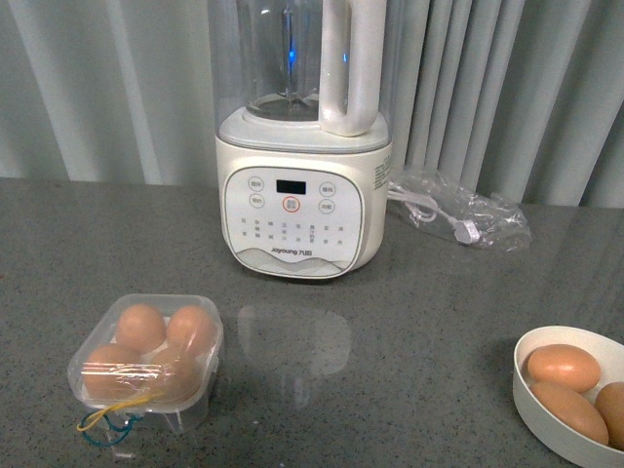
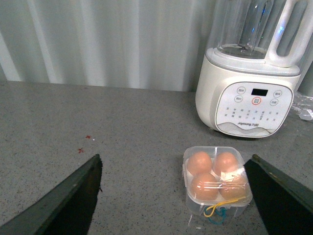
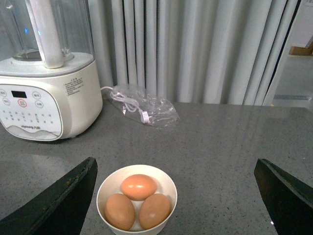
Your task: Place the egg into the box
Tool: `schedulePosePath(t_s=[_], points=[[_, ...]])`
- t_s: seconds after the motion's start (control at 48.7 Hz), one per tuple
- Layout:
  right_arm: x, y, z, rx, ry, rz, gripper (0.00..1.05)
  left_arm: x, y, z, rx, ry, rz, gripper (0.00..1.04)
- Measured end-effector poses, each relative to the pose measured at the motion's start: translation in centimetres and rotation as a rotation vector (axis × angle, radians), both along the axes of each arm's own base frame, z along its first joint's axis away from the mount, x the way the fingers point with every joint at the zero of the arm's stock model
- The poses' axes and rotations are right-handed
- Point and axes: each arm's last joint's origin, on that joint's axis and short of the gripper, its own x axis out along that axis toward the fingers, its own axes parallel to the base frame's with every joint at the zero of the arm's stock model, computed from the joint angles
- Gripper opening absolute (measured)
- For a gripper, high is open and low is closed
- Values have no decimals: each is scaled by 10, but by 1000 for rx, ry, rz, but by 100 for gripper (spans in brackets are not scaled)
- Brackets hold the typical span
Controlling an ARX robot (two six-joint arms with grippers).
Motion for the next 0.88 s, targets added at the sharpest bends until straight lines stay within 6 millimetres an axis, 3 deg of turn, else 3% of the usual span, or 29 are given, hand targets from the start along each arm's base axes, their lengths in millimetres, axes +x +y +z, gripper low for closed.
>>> schedulePosePath(t_s=[0.883], points=[[0, 0, 0, 0, 0, 0, 97, 0, 0, 0, 1, 0, 0, 98]])
